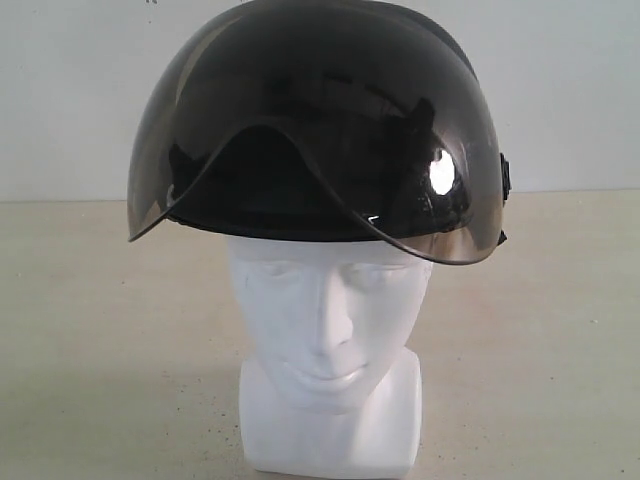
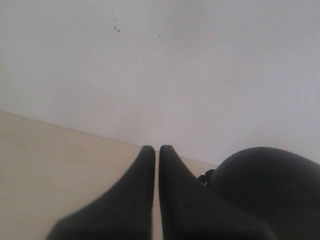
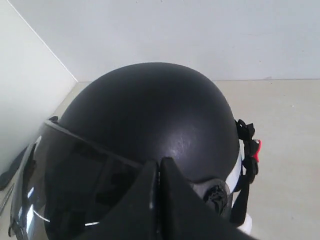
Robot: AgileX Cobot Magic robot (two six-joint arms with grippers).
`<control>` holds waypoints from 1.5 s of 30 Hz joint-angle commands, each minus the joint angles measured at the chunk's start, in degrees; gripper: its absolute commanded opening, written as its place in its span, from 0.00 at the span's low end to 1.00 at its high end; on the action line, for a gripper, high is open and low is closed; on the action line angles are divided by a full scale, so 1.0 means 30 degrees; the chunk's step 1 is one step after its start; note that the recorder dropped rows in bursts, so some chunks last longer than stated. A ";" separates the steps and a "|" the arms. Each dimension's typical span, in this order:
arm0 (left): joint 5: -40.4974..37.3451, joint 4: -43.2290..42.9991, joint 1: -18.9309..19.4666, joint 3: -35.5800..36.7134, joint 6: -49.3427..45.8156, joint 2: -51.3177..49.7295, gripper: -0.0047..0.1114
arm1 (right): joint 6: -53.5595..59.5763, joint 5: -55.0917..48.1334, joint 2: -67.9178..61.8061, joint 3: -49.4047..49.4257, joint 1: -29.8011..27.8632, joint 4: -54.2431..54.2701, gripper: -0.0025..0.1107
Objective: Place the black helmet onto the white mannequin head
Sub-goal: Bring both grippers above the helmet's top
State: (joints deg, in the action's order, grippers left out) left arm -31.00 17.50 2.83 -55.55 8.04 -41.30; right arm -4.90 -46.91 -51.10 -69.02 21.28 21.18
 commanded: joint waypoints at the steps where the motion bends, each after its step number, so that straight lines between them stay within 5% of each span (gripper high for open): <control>1: 0.0393 -0.0049 -0.0003 -0.2122 -0.3010 -0.1342 0.08 | 0.0100 0.0718 -0.0447 -0.0300 -0.0057 0.0284 0.02; 12: -0.5178 0.2982 -0.0003 -0.5430 -0.7400 -0.5521 0.08 | 0.0882 0.1911 -0.2901 -0.0300 -0.0216 0.3759 0.02; 24: -0.9207 0.8546 0.0589 -0.9946 -1.1218 -1.0431 0.08 | 1.0666 -0.6320 -0.5279 -0.1077 -0.7033 1.6003 0.02; 30: -1.2986 1.2430 0.0980 -0.9981 -1.5957 -1.1857 0.08 | 1.2865 -0.6763 -0.6825 -0.1077 -0.6325 1.7496 0.02; 45: -1.2986 1.4864 0.1504 -0.9942 -1.7763 -1.3145 0.08 | 1.5323 -0.5754 -0.7787 -0.1077 -0.5528 1.8920 0.02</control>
State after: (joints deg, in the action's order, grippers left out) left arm -69.72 59.80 7.40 -85.10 -44.11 -79.26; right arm 40.19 -64.58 -74.00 -71.86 4.63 76.77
